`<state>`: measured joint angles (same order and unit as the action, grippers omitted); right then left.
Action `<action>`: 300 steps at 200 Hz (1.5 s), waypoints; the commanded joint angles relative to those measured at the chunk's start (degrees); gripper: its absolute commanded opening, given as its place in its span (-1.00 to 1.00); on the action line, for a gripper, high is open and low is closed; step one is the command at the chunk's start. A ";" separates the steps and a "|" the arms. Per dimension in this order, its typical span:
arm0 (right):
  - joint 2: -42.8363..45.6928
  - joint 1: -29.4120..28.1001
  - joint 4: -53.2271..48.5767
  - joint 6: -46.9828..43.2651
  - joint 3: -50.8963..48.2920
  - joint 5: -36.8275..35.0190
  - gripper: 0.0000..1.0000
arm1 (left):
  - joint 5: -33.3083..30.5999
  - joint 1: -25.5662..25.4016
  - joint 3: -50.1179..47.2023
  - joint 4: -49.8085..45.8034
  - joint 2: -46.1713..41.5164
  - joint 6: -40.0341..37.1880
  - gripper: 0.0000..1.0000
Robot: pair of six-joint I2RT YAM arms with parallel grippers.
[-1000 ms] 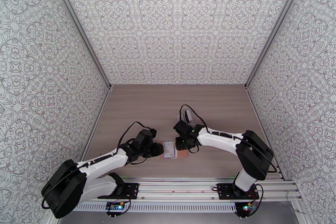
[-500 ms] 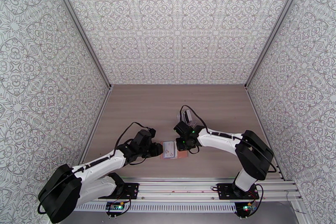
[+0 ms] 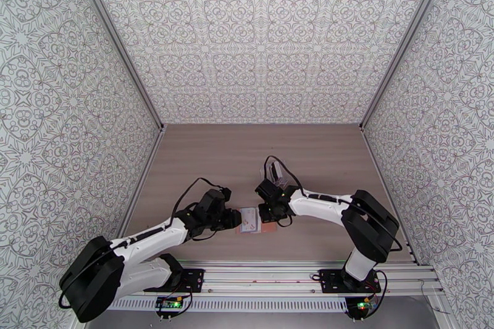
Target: Put the credit cards into the card holder
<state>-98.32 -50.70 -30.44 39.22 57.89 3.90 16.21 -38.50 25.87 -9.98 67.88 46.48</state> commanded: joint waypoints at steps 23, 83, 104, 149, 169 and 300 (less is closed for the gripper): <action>3.06 -0.32 1.09 1.44 0.48 3.02 -0.68 | -0.39 -0.43 0.61 2.59 1.53 0.89 -0.34; 0.93 -0.35 6.43 3.32 -0.40 8.99 -0.64 | -0.10 -0.43 0.41 3.37 2.77 0.89 -0.34; -0.45 -0.37 6.49 3.15 -0.32 9.11 -0.63 | -0.03 -0.43 0.32 3.55 2.96 0.89 -0.34; -2.88 -0.30 7.14 3.05 -0.75 9.38 -0.64 | 0.10 -0.26 0.32 3.48 2.96 0.81 -0.34; -3.18 -0.36 7.14 2.90 -0.98 9.24 -0.65 | 0.11 -0.17 0.24 3.47 2.88 0.73 -0.34; -4.78 -0.32 7.01 2.70 -1.90 7.44 -0.77 | 0.63 -0.37 1.73 3.55 2.40 0.80 -0.27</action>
<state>-101.89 -50.70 -23.83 41.76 57.39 12.49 16.23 -38.48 25.93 -7.27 70.57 46.50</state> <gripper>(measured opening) 0.117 0.363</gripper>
